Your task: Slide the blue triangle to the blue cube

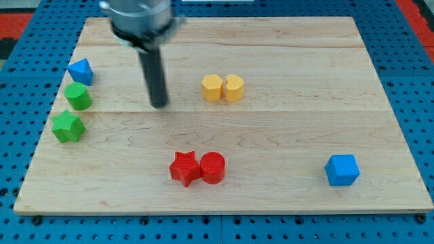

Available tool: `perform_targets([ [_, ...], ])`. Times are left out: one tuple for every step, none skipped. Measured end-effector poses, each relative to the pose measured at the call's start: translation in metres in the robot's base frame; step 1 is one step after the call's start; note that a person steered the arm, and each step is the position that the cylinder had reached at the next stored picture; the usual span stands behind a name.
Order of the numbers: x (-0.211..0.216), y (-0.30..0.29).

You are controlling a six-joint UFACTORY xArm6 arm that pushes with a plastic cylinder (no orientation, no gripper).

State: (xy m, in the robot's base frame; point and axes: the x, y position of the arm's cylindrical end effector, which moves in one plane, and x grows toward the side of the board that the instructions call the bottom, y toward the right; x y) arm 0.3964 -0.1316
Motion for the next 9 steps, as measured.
perform_targets([
  [-0.080, -0.073],
  [-0.111, -0.126],
  [-0.066, -0.151],
  [-0.018, -0.080],
  [0.009, -0.007],
  [0.005, -0.006],
  [0.008, -0.059],
  [0.044, -0.018],
  [0.069, 0.068],
])
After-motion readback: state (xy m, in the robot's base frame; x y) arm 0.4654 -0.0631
